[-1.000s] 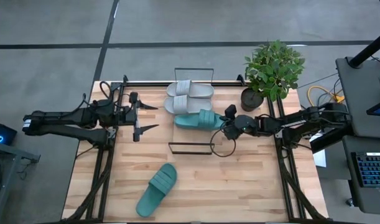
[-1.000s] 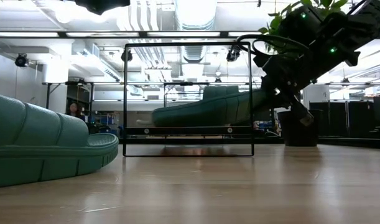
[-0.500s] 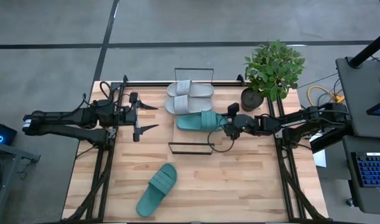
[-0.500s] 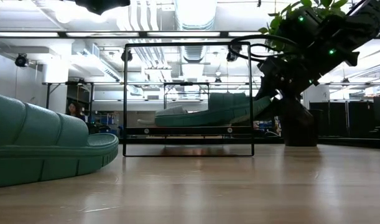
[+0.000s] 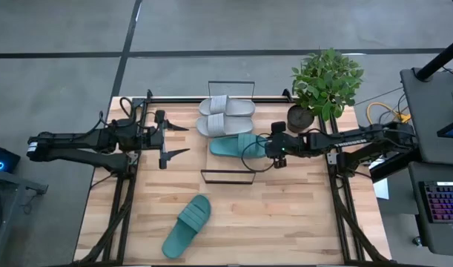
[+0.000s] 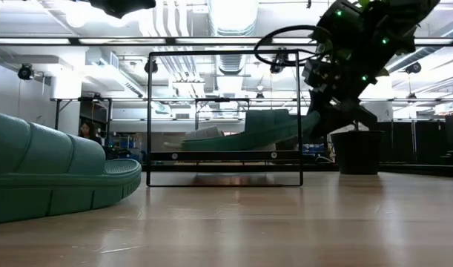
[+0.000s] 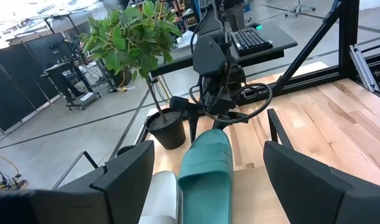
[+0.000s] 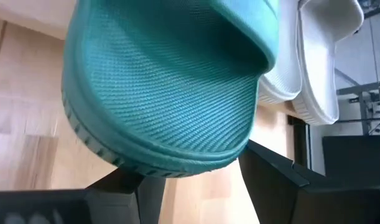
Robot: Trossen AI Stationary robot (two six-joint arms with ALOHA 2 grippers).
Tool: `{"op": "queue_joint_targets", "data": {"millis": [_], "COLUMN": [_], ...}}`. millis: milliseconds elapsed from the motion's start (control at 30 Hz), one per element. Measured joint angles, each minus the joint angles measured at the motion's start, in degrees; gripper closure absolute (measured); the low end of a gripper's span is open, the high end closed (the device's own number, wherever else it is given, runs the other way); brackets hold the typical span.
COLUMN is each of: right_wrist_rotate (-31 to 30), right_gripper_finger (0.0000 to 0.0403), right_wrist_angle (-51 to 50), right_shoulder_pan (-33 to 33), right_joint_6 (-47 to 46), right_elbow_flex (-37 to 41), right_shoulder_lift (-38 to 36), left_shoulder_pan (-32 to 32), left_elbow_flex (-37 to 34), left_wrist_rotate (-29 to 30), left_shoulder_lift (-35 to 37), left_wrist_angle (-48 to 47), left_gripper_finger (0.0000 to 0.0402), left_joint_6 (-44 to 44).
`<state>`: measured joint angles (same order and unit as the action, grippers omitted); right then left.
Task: Pick and place slides into the shelf
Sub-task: Put the left green slipper on the shelf
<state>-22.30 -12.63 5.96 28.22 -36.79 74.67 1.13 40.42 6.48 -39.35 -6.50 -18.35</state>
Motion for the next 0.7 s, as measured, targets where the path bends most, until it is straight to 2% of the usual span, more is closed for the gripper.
{"op": "queue_joint_targets", "data": {"millis": [400, 700], "right_wrist_rotate": [0.0, 0.1], "right_gripper_finger": [0.0215, 0.0223], "right_wrist_angle": [-19.8, -18.1], "right_shoulder_pan": [0.0, 0.0], "right_joint_6": [-8.6, -7.7], "right_elbow_flex": [-7.6, -10.0], "right_shoulder_lift": [0.0, 0.0], "left_shoulder_pan": [0.0, 0.0], "left_elbow_flex": [0.0, 0.0], "left_wrist_rotate": [0.0, 0.0], "left_shoulder_lift": [0.4, -0.1], "left_wrist_angle": [0.0, 0.0], "left_gripper_finger": [0.0116, 0.0116], "left_joint_6": [0.0, 0.1]}}
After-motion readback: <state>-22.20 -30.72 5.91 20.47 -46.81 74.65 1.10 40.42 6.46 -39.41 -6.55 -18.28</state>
